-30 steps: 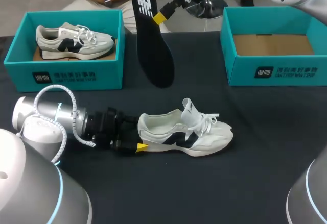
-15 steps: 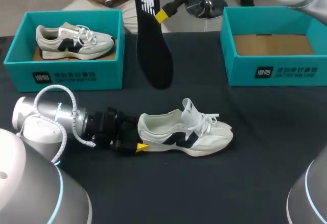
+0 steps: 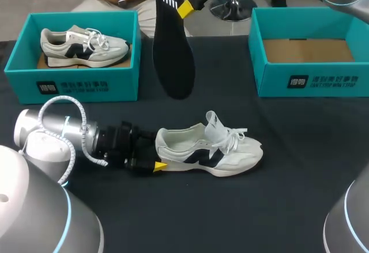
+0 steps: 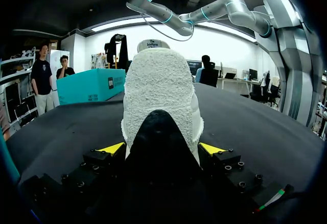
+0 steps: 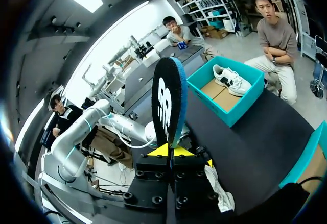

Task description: Take the shoe out of the shoebox, open the shoe tongue, remove and reinsert the insole, then place the shoe into the shoebox

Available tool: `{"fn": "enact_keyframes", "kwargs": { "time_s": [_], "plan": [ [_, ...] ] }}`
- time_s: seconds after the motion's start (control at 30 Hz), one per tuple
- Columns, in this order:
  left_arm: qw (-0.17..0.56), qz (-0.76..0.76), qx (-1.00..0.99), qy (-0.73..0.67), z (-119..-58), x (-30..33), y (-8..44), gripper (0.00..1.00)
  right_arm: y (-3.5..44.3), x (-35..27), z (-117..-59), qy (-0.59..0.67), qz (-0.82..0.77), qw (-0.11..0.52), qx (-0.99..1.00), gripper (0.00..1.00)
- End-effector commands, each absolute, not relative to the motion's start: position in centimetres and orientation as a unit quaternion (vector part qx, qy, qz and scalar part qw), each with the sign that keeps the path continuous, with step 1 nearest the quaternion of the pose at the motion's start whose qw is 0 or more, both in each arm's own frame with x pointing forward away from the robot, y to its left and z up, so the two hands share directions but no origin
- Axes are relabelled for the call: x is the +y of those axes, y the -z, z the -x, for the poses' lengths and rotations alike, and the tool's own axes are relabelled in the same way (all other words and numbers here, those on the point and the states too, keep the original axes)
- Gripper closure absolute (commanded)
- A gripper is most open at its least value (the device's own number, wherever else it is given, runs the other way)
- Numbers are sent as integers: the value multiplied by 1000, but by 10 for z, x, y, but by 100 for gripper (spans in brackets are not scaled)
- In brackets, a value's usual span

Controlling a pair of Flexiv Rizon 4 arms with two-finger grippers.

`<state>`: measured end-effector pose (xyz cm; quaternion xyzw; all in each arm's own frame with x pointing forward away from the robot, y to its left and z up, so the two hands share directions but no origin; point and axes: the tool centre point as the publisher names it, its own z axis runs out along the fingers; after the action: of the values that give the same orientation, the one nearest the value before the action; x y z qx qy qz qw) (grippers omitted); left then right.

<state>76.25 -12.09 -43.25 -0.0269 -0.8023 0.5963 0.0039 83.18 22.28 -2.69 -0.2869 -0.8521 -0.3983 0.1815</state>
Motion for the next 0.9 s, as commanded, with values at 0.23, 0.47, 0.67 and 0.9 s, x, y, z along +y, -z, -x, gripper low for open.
{"fn": "enact_keyframes", "kwargs": {
  "time_s": [0.23, 0.47, 0.67, 0.9],
  "plan": [
    [4, 27, -803, -596, -764, -122, 438, 100, 15, 221, -824, 387, 276, 193, -859, 100],
    [4, 27, -803, -596, -764, -122, 438, 100, 15, 221, -824, 387, 276, 193, -859, 100],
    [4, 27, -803, -596, -764, -122, 438, 100, 15, 221, -824, 387, 276, 193, -859, 100],
    [8, 25, -801, -598, -763, -121, 435, 42, 15, 221, -824, 387, 276, 193, -859, 100]
  ]
}}
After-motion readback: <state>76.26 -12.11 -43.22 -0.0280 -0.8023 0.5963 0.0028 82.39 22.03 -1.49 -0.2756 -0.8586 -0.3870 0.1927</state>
